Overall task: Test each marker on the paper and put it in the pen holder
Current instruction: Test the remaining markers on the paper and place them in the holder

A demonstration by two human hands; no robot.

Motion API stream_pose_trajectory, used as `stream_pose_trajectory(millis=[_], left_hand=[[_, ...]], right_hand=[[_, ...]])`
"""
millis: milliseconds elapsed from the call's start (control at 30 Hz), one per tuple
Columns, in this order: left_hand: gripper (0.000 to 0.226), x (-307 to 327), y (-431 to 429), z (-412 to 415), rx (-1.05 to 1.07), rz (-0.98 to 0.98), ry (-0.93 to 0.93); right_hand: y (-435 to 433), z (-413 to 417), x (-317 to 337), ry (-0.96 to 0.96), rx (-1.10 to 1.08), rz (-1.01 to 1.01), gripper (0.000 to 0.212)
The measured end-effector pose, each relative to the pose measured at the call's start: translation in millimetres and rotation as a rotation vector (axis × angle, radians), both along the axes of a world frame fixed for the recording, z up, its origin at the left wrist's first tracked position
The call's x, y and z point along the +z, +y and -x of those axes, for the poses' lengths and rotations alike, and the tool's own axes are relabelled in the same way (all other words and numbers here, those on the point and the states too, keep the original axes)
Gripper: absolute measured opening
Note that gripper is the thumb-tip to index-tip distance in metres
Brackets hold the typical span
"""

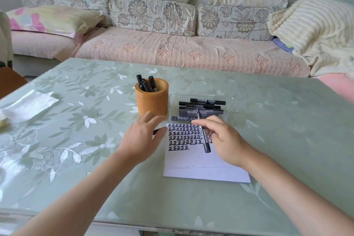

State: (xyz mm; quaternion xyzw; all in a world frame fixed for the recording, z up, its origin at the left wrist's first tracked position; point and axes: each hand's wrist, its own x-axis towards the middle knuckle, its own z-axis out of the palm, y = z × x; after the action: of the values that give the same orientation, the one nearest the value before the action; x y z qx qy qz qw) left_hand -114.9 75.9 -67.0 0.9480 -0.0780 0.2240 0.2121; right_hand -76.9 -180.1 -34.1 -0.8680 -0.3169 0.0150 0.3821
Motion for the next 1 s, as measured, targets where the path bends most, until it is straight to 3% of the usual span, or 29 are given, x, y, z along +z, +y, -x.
stream_pose_trajectory(millis=[67,167,233,367,567,1000], left_hand=[[0.024,4,-11,8,-0.157,0.004,-0.043],[0.011,2,-26,20,-0.337,-0.017,-0.040],[0.011,-3,-32,25,-0.385,-0.041,-0.023],[0.013,-11,-34,33,-0.397,-0.097,-0.011],[0.012,-14,-33,34,-0.391,-0.100,0.012],[0.016,-14,-32,33,-0.383,-0.079,0.036]], right_hand=[[-2,2,-2,-0.015,0.013,0.001,0.061],[0,6,-8,0.038,0.007,-0.093,0.018],[3,10,-10,0.170,-0.023,-0.215,0.003],[7,14,-18,0.380,-0.085,-0.355,0.014],[12,8,-31,0.360,-0.253,-0.304,0.016],[14,7,-41,0.267,-0.150,-0.292,0.020]])
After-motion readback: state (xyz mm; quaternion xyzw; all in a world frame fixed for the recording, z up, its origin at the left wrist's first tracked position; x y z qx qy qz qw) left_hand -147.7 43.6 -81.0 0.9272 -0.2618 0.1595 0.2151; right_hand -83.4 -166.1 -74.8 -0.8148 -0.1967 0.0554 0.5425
